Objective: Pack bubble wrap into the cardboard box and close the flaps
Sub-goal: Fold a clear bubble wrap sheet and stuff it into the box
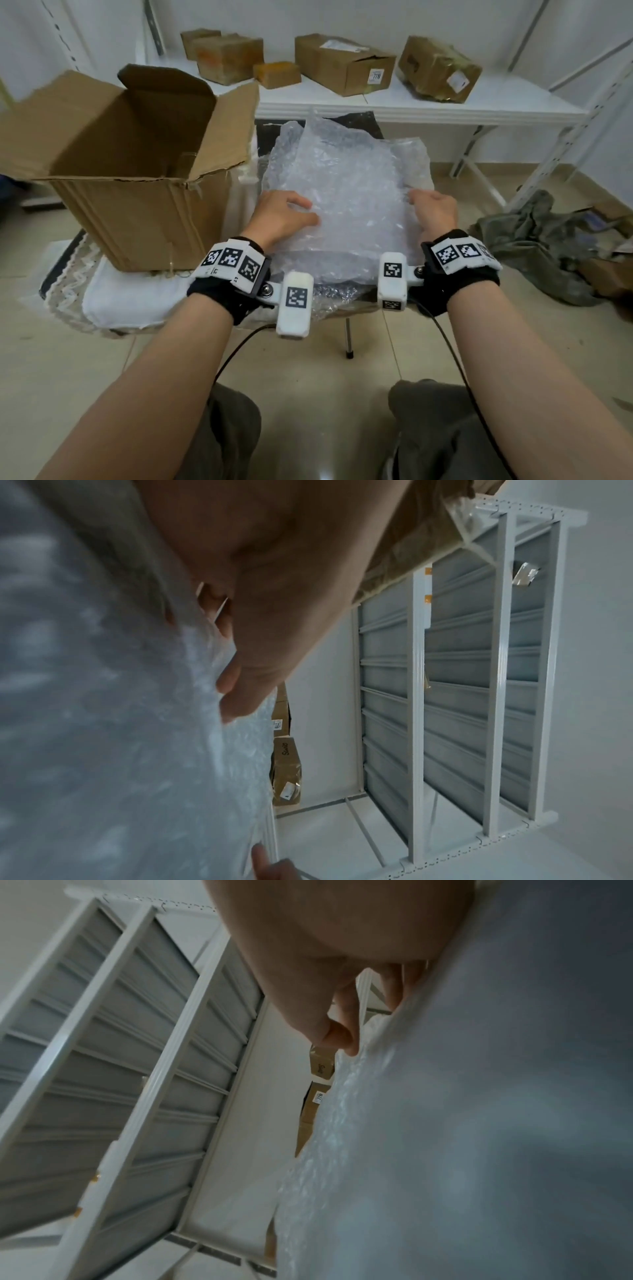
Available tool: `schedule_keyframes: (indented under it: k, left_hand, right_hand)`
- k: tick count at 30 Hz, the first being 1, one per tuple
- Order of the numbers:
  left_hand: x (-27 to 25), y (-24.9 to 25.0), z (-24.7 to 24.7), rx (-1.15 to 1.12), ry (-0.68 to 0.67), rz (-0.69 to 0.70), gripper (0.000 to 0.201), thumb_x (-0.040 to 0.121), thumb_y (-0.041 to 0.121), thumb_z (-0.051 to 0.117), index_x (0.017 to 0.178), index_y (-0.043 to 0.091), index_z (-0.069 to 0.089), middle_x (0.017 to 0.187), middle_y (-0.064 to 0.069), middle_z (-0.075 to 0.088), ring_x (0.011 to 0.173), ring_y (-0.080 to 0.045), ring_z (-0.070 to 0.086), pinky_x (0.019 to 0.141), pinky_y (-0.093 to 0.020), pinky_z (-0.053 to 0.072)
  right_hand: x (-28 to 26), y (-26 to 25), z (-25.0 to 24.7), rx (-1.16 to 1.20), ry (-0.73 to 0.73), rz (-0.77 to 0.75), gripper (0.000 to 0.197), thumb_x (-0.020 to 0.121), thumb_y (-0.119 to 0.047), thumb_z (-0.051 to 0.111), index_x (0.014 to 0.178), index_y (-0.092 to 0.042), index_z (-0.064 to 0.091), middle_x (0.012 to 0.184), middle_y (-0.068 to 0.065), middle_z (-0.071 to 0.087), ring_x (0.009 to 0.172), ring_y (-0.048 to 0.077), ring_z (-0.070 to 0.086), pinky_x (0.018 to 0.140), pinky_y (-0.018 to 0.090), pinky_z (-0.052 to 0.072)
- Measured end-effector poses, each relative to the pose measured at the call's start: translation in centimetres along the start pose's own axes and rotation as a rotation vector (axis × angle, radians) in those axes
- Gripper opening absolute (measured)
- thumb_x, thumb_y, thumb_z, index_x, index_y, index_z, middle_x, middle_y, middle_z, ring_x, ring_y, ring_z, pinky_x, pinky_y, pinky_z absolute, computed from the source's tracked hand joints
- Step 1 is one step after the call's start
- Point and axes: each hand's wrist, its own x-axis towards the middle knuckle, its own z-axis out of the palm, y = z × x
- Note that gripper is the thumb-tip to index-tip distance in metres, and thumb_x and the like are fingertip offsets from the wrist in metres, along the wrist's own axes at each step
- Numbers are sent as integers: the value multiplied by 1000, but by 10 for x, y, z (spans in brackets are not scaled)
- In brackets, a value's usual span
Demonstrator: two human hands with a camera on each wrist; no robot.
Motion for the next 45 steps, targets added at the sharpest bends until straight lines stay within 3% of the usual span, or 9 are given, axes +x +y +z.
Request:
schedule_keyframes:
  k: [7, 13, 15, 21, 27, 33, 36, 39, 45]
  left_hand:
    - [-7, 3, -19, -289, -2, -82, 46, 97, 0, 35, 118, 19, 71, 126, 4, 62, 106, -15, 59, 97, -26, 44]
    - [-29, -3, -45, -216, -259, 138, 59, 88, -7, 63, 138, 22, 55, 126, 10, 59, 105, 1, 59, 78, -9, 52]
    - [-34, -4, -45, -193, -303, 158, 62, 81, -10, 68, 135, 19, 59, 128, 9, 59, 102, -4, 63, 84, -17, 55]
    - [-29, -12, -35, -192, -224, 163, 36, 69, 34, 86, 100, 20, 77, 116, 7, 70, 111, -11, 62, 99, -29, 48]
    - [-15, -14, -23, -337, 0, 72, 32, 76, 34, 81, 91, 6, 75, 92, -5, 75, 88, -13, 68, 95, -35, 52]
    - [-4, -4, -16, -668, 88, -30, 27, 84, 26, 76, 96, 3, 70, 73, 0, 69, 68, -9, 64, 74, -18, 54]
    - [2, -4, -19, -786, 92, -97, 22, 84, 27, 76, 93, 8, 68, 70, 1, 67, 63, -9, 62, 64, -16, 51]
    - [4, 1, -20, -839, 54, -142, 17, 87, 27, 72, 86, 13, 63, 71, 0, 63, 64, -9, 58, 64, -16, 50]
    - [-2, 5, -24, -839, -44, -123, 25, 80, 32, 76, 89, 14, 61, 70, 1, 62, 66, -10, 58, 58, -16, 51]
  right_hand:
    - [-8, -14, -3, 167, -38, -4, 6, 82, -23, 65, 77, -22, 68, 94, 2, 70, 74, 17, 58, 73, 28, 50]
    - [-18, -27, -4, 245, -100, 45, 29, 72, -23, 71, 98, -10, 74, 101, 8, 72, 89, 25, 66, 83, 34, 53]
    - [-21, -27, -6, 259, -107, 62, 25, 72, -23, 72, 94, -11, 73, 100, 8, 72, 89, 25, 66, 85, 34, 53]
    - [-29, -28, -28, 236, -127, 57, 21, 88, -18, 65, 107, -9, 69, 77, -4, 58, 66, 8, 52, 53, 19, 39]
    - [-25, -27, -49, 148, -186, 71, 29, 87, -28, 62, 111, -16, 73, 111, 2, 66, 106, 22, 60, 83, 31, 46]
    - [-15, -19, -74, 217, -203, 69, 37, 94, -26, 38, 98, -18, 73, 112, 5, 66, 109, 24, 61, 80, 34, 51]
    - [-9, -17, -79, 334, -199, 71, 24, 97, -13, 37, 101, -17, 60, 112, 13, 66, 96, 26, 66, 73, 32, 52]
    - [-10, -16, -79, 320, -311, -20, 46, 91, 13, 29, 110, -15, 60, 114, 13, 67, 92, 25, 69, 79, 34, 56]
    - [-17, -13, -67, 161, -414, -108, 35, 87, 13, 58, 122, 11, 57, 120, 23, 64, 112, 36, 63, 92, 32, 56]
